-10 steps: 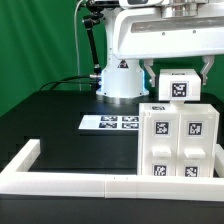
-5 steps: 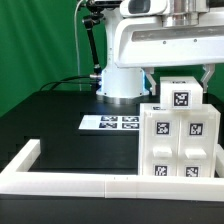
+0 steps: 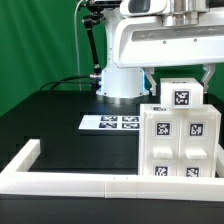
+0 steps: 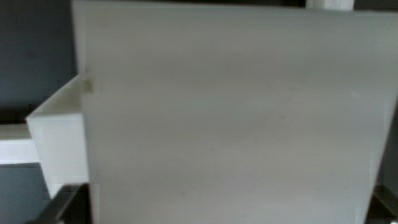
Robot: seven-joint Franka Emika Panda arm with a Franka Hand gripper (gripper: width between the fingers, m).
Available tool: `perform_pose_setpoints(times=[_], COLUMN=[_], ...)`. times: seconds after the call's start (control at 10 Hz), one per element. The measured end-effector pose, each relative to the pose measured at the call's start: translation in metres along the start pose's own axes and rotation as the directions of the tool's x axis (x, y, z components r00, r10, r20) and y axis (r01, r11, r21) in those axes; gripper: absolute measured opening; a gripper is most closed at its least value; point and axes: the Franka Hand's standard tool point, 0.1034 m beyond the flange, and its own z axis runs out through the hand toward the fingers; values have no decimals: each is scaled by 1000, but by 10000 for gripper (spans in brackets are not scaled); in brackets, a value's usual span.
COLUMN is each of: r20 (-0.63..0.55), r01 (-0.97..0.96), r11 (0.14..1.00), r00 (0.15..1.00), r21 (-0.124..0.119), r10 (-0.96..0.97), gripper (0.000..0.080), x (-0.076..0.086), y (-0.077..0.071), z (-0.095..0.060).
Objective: Assemble cabinet
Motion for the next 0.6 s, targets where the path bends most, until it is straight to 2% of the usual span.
perform_pose_setpoints(times=[0.5,0.6], r20=[0,1], r01=[-13,-102], r11=[1000,995], r00=[1000,995], r21=[0,5], r10=[13,102], gripper=[560,560], x=[0,0], y=[0,-1], z=[0,0])
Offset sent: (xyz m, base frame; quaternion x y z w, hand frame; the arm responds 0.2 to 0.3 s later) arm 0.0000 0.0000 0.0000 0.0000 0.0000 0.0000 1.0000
